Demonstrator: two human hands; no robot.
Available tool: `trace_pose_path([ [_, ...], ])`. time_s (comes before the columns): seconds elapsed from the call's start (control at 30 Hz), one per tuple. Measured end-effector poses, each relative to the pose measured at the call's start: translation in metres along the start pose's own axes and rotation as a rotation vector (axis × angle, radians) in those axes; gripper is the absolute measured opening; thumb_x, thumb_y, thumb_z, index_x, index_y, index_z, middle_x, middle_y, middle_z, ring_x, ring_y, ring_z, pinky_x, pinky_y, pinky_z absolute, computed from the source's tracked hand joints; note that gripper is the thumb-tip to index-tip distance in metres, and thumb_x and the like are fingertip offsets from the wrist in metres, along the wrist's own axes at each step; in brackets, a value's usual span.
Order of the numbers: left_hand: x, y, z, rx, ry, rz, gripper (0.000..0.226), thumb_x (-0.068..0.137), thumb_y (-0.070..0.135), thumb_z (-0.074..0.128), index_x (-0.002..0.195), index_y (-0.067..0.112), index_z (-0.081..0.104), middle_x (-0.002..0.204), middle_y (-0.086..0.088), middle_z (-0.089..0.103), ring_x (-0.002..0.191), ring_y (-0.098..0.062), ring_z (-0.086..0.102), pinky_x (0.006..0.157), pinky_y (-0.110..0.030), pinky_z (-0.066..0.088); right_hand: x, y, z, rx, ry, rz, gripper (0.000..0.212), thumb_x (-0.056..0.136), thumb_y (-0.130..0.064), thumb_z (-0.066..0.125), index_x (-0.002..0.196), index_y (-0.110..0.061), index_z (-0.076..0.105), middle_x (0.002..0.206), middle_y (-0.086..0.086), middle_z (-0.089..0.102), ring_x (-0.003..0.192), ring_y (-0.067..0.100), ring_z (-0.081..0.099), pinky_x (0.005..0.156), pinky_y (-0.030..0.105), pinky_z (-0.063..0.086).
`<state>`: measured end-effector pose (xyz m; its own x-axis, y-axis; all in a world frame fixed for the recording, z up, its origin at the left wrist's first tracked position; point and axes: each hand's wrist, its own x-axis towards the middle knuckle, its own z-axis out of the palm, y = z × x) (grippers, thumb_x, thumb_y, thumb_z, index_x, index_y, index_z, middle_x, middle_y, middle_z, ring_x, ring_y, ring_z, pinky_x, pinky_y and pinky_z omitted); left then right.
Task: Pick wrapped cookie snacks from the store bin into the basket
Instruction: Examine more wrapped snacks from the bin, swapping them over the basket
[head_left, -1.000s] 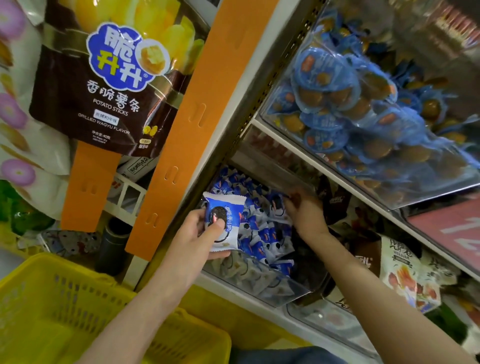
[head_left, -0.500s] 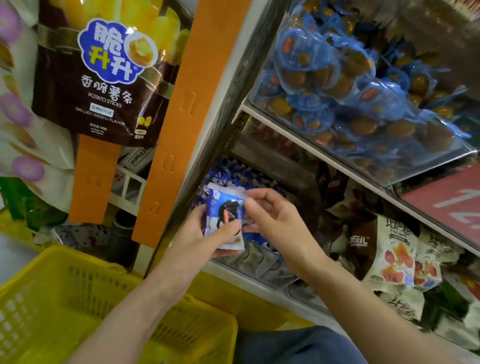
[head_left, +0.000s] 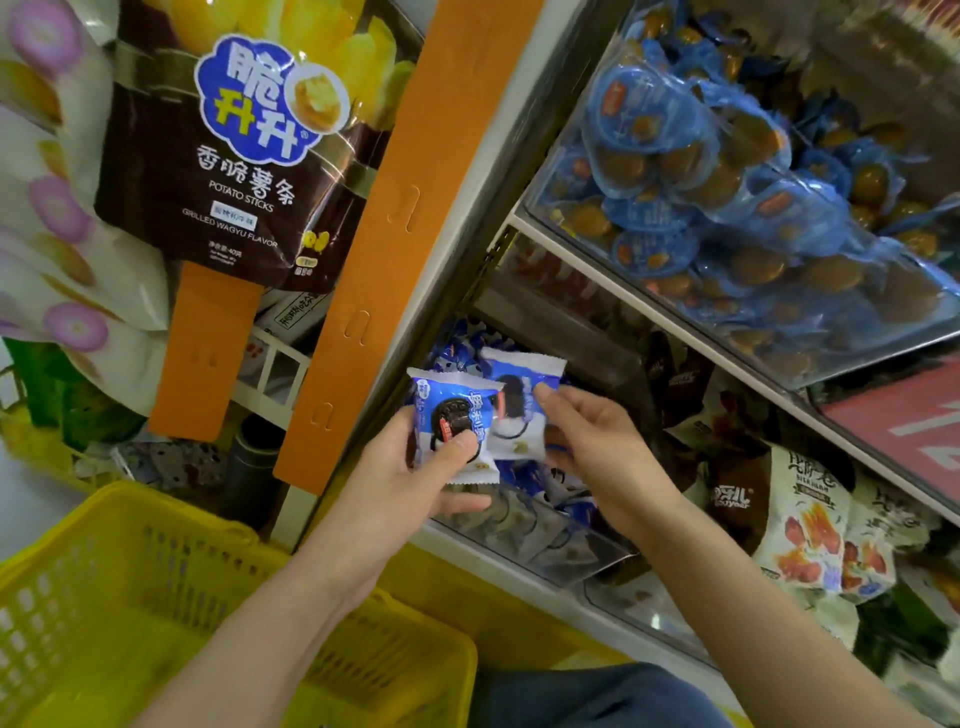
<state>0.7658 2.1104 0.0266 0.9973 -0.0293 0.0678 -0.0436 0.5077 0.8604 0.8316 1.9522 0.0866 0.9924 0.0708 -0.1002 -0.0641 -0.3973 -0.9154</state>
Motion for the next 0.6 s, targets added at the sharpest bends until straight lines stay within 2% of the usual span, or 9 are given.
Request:
trace_pose_path([
  [0.03,0.001,0.0,-0.002,0.005,0.02,0.006,0.03,0.085,0.024,0.06,0.115,0.026,0.056,0.109,0.006,0.067,0.096,-0.01,0.066,0.069,-0.031,0.058,0.007,-0.001,-0.005,-0.023,0.069,-0.005,0.033,0.09,-0.032,0.056,0.084,0.0,0.062,0.073,0.008,0.06,0.068,0.02,0.056,0.062,0.02,0.053],
  [0.1,0.004,-0.001,-0.006,0.04,0.047,0.015,0.028,0.086,0.025,0.059,0.113,0.029,0.056,0.106,0.006,0.067,0.093,-0.008,0.067,0.07,-0.031,0.058,0.028,0.0,-0.02,-0.132,0.245,-0.057,0.03,0.09,-0.032,0.057,0.069,-0.011,0.06,0.056,-0.007,0.057,0.056,0.006,0.055,0.058,0.02,0.053],
  [0.13,0.005,-0.001,-0.007,0.06,0.055,0.017,0.026,0.086,0.026,0.059,0.112,0.029,0.056,0.104,0.006,0.067,0.091,-0.008,0.067,0.07,-0.03,0.058,0.041,0.003,-0.027,-0.195,0.331,-0.081,0.028,0.091,-0.031,0.056,0.07,-0.013,0.058,0.058,-0.009,0.057,0.059,0.005,0.056,0.061,0.023,0.053],
  [0.2,0.006,-0.002,-0.007,0.081,0.058,0.017,0.024,0.087,0.027,0.058,0.11,0.03,0.055,0.103,0.005,0.068,0.09,-0.009,0.067,0.07,-0.028,0.057,0.067,0.011,-0.04,-0.385,0.452,-0.094,0.025,0.094,-0.03,0.051,0.089,-0.008,0.061,0.08,-0.002,0.058,0.08,0.016,0.056,0.073,0.031,0.047],
  [0.23,0.006,-0.002,-0.007,0.08,0.056,0.016,0.024,0.087,0.027,0.058,0.11,0.03,0.055,0.103,0.005,0.068,0.09,-0.009,0.067,0.07,-0.027,0.057,0.078,0.016,-0.044,-0.507,0.474,-0.092,0.026,0.095,-0.03,0.049,0.097,-0.006,0.06,0.085,0.002,0.057,0.085,0.021,0.054,0.072,0.03,0.041],
  [0.3,0.007,-0.003,-0.006,0.072,0.05,0.011,0.023,0.087,0.027,0.058,0.11,0.031,0.055,0.103,0.005,0.068,0.09,-0.01,0.067,0.068,-0.024,0.056,0.094,0.027,-0.049,-0.662,0.474,-0.1,0.026,0.096,-0.028,0.049,0.104,-0.005,0.058,0.094,0.012,0.061,0.092,0.028,0.057,0.072,0.027,0.036],
  [0.4,0.009,-0.002,-0.007,0.057,0.042,0.004,0.025,0.087,0.027,0.058,0.111,0.03,0.055,0.104,0.004,0.067,0.092,-0.011,0.067,0.067,-0.023,0.055,0.102,0.044,-0.047,-0.786,0.476,-0.096,0.028,0.094,-0.025,0.052,0.11,-0.003,0.058,0.111,0.018,0.061,0.101,0.032,0.056,0.076,0.029,0.037],
  [0.5,0.011,-0.002,-0.008,0.043,0.037,0.004,0.026,0.087,0.027,0.058,0.112,0.031,0.054,0.104,0.005,0.067,0.091,-0.01,0.067,0.066,-0.022,0.055,0.104,0.053,-0.042,-0.902,0.411,-0.068,0.022,0.093,-0.022,0.053,0.107,-0.005,0.058,0.106,0.017,0.061,0.097,0.03,0.057,0.077,0.033,0.041],
  [0.6,0.012,-0.002,-0.007,0.024,0.035,0.005,0.026,0.086,0.027,0.059,0.112,0.033,0.054,0.102,0.007,0.068,0.089,-0.009,0.068,0.064,-0.02,0.054,0.1,0.05,-0.042,-0.974,0.374,-0.116,0.02,0.093,-0.023,0.053,0.104,-0.007,0.058,0.1,0.014,0.062,0.092,0.028,0.058,0.075,0.033,0.044],
])
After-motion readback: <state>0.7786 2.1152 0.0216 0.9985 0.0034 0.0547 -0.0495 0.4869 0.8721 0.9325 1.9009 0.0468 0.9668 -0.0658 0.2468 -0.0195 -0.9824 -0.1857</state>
